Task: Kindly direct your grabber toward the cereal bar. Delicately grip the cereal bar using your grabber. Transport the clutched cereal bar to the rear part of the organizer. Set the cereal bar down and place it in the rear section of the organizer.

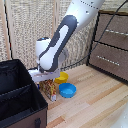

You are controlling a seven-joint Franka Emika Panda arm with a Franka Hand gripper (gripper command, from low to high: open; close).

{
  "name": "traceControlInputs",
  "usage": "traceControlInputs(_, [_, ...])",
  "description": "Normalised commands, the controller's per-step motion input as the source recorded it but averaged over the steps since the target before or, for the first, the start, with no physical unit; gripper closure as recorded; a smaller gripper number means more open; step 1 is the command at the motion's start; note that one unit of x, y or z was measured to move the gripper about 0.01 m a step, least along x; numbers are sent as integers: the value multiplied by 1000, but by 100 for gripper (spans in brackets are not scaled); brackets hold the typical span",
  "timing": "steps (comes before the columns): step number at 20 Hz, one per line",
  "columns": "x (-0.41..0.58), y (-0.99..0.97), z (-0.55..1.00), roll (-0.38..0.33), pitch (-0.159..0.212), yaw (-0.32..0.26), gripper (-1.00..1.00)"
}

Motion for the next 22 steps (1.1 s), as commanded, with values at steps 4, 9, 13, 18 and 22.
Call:
traceControlInputs(4, [0, 36, 36, -5, -7, 17, 100])
traceControlInputs(9, [0, 23, 279, -4, 7, 3, 100])
traceControlInputs(13, [24, -1, 672, 0, 35, -1, 100])
traceControlInputs(18, [56, -36, 975, -14, 27, -21, 100])
traceControlInputs(22, [135, -46, 1000, -31, 24, -48, 100])
